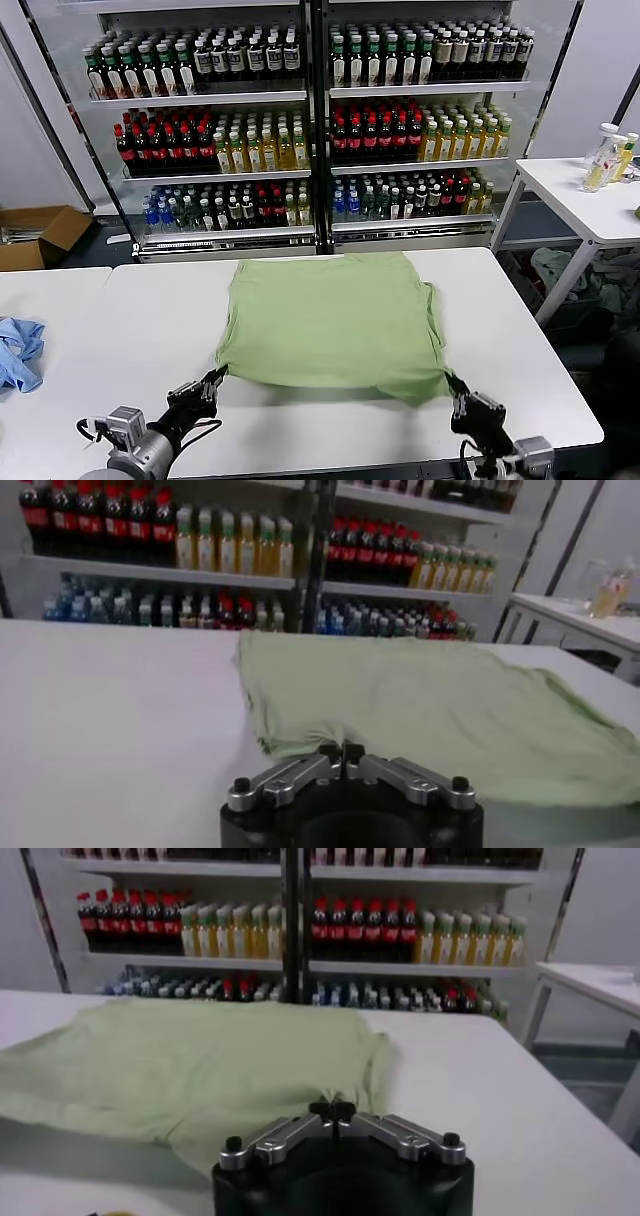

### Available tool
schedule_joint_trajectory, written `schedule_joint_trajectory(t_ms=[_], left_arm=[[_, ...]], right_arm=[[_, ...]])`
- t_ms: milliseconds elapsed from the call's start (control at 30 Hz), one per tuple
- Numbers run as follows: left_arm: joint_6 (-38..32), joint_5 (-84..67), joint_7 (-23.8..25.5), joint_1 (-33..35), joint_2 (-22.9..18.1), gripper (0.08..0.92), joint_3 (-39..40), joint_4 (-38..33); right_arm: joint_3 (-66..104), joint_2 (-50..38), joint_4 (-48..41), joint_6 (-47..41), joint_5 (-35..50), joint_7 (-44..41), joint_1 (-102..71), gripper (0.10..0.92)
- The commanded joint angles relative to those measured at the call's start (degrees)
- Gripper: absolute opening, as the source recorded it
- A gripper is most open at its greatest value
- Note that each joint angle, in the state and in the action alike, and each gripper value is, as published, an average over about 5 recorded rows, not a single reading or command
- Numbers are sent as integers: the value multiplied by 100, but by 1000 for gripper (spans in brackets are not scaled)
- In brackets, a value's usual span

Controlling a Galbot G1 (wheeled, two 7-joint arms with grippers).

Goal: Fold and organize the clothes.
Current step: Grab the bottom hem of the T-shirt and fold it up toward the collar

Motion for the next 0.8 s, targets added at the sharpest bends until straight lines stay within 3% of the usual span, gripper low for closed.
schedule_joint_trajectory(t_ms=[33,433,800], left_arm=[[-107,-173,38,-1093,297,84,280,809],[-150,-145,-7,-2559,376,85,1238,2076],[-173,160,-88,-3026,143,83,1753,2674]], right_arm=[[-216,-305,-736,63,177,-22,1296,106],[-1515,-340,-2093,-46,52,-203,3117,106],[-2179,-196,-2622,-161,-572,-565,4053,106]])
